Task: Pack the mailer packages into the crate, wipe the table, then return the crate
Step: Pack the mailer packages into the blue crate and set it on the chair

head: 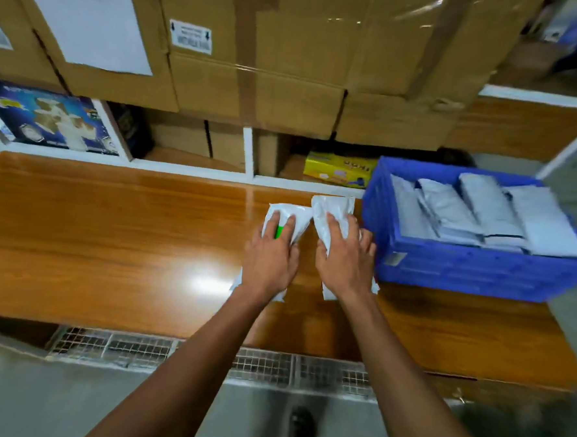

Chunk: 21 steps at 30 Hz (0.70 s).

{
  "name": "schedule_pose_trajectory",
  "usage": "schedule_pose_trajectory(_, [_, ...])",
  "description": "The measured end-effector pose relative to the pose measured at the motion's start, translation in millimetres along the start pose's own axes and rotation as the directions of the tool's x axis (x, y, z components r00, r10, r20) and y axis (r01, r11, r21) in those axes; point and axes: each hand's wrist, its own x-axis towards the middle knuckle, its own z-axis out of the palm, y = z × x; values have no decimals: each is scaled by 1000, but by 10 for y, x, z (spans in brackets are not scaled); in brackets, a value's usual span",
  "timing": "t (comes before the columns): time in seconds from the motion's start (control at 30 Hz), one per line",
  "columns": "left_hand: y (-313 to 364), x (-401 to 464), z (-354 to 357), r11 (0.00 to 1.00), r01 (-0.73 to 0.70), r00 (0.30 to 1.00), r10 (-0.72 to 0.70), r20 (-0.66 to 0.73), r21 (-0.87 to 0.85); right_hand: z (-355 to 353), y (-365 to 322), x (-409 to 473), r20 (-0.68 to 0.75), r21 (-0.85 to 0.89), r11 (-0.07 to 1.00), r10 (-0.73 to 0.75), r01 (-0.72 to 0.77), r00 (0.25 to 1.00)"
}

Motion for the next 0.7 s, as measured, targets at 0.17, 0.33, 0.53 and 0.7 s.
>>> schedule_pose_trajectory(0.17, [977,347,20,996,-80,996,78,-47,-39,-452,939,251,-90,16,998,68,-67,994])
schedule_pose_trajectory(0.33, [1923,729,165,995,-62,996,58,-65,-74,-718,1910,607,-119,11,997,81,-81,990])
schedule_pose_trajectory(0.53, [2777,1342,532,997,-45,999,43,-33,-62,-796,2931,1134,-95,11,997,78,-77,992])
schedule_pose_trajectory(0.7, [3311,1884,816,999,-8,1000,9,20,-53,-688,3554,1612,16,21,993,116,-117,993])
